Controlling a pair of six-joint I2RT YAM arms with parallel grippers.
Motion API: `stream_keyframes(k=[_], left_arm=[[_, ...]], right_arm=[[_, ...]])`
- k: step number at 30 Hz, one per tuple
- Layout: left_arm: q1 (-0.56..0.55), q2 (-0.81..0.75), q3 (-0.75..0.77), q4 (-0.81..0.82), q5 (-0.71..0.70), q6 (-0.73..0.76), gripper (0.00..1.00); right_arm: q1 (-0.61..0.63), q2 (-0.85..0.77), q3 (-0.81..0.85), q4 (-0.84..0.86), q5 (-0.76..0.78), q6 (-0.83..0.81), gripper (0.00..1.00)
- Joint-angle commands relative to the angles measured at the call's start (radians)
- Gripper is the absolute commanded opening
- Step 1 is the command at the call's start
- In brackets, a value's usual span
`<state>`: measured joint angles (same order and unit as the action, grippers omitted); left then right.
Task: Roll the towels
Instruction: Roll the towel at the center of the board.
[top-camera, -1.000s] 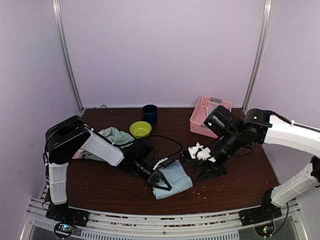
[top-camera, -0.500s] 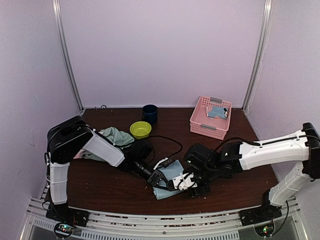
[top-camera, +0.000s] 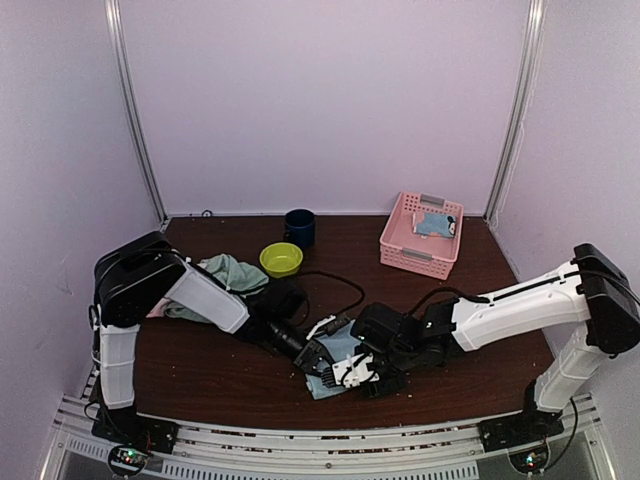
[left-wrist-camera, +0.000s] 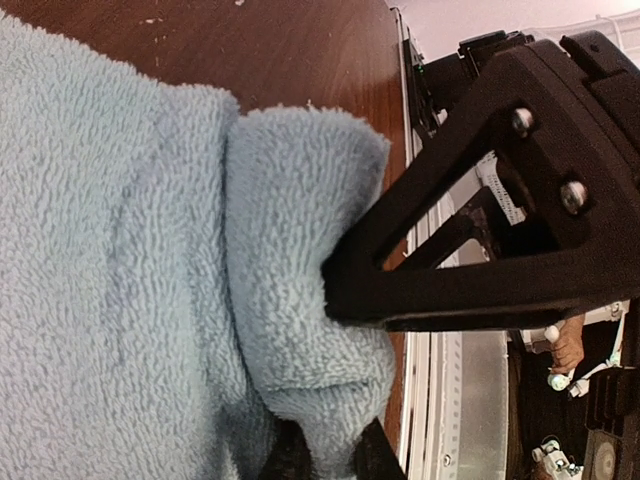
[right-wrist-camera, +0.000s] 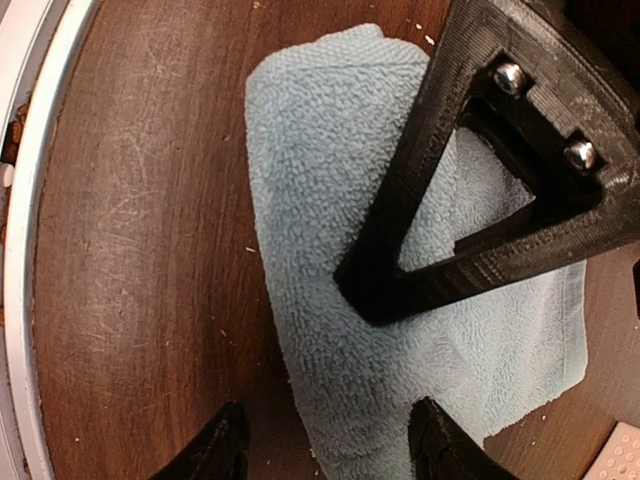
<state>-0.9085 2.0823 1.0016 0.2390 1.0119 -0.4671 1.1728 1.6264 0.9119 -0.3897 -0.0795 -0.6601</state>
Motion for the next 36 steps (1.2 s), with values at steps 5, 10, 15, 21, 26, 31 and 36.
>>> stream_keyframes(k=[5, 10, 15, 21, 26, 31, 36], left_arm=[[0.000, 0.012, -0.021, -0.063, -0.028, 0.030, 0.12], [0.000, 0.009, -0.022, -0.080, -0.028, 0.044, 0.12], [0.000, 0.000, -0.015, -0.120, -0.024, 0.071, 0.13], [0.004, -0.068, 0.013, -0.219, -0.005, 0.122, 0.27], [0.052, -0.226, 0.055, -0.433, -0.226, 0.219, 0.44], [0.104, -0.439, 0.067, -0.536, -0.585, 0.272, 0.47], [0.091, -0.624, 0.037, -0.536, -0.840, 0.357, 0.53]], right_arm=[[0.037, -0.048, -0.003, 0.008, 0.051, -0.005, 0.57], [0.041, 0.032, -0.014, 0.050, 0.071, -0.011, 0.57], [0.040, 0.098, -0.009, 0.081, 0.110, -0.022, 0.56], [0.035, 0.166, -0.002, 0.069, 0.117, -0.087, 0.39], [0.012, 0.233, 0.125, -0.146, 0.005, -0.076, 0.20], [0.011, 0.218, 0.202, -0.341, -0.166, 0.006, 0.18], [-0.005, 0.276, 0.310, -0.533, -0.299, 0.066, 0.18]])
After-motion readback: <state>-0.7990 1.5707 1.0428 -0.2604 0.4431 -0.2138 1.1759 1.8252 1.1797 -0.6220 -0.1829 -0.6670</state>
